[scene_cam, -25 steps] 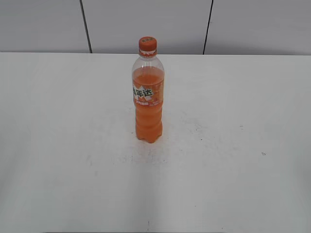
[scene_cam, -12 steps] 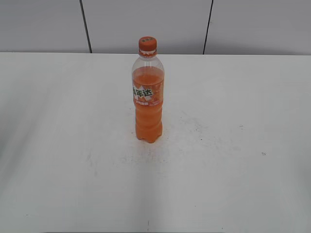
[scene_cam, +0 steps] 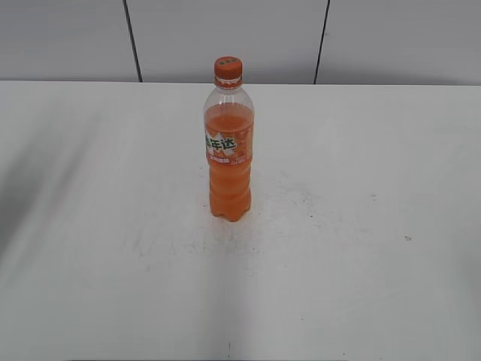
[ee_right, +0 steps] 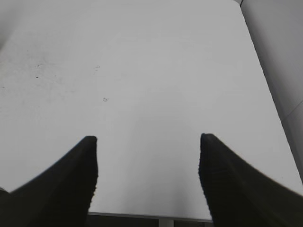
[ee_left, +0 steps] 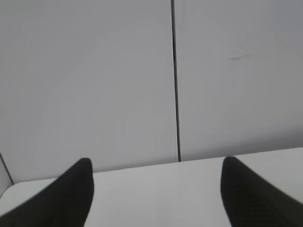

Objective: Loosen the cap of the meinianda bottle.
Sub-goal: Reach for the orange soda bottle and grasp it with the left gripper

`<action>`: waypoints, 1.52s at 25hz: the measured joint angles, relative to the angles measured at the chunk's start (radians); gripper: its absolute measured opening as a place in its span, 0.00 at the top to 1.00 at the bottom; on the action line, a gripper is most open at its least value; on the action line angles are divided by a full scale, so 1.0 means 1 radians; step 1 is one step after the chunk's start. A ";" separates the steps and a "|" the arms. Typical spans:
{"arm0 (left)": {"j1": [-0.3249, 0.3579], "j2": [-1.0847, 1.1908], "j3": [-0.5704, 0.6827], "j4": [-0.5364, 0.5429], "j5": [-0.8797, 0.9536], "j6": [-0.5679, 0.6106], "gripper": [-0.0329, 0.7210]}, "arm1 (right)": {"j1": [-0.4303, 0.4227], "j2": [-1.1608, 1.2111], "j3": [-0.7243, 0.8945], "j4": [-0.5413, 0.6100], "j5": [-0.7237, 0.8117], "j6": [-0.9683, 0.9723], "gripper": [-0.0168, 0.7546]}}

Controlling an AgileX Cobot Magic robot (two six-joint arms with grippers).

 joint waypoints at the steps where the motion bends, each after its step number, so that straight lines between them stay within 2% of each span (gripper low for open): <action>1: 0.000 0.039 0.000 0.004 -0.064 0.000 0.28 | 0.000 0.000 0.000 0.000 0.000 0.000 0.33; 5: 0.000 0.166 0.000 0.029 -0.191 -0.015 0.28 | 0.000 0.000 0.000 0.000 0.000 0.000 0.33; 11: 0.000 0.294 0.015 0.195 -0.326 -0.074 0.28 | 0.000 0.000 0.000 0.000 0.000 0.000 0.33; 15: 0.000 0.338 0.044 0.308 -0.434 -0.165 0.28 | 0.000 0.000 0.000 0.000 0.000 0.000 0.33; 19: 0.009 0.393 0.084 0.512 -0.619 -0.220 0.28 | 0.000 0.000 0.000 0.000 0.000 0.000 0.33; 22: 0.048 0.483 0.090 0.701 -0.715 -0.255 0.28 | 0.000 0.000 0.000 0.000 0.000 0.000 0.33; 26: 0.108 0.611 0.080 0.878 -0.816 -0.274 0.28 | 0.000 0.000 0.000 0.000 0.000 0.000 0.33; 31: 0.148 0.723 -0.033 1.178 -0.826 -0.296 0.28 | 0.000 0.000 0.000 0.000 0.000 0.000 0.33; 35: 0.140 0.787 -0.162 1.353 -0.834 -0.400 0.28 | 0.000 0.000 0.000 0.000 0.000 0.000 0.33; 38: 0.120 0.841 -0.254 1.441 -0.836 -0.478 0.28 | 0.000 0.000 0.000 0.000 0.001 0.000 0.33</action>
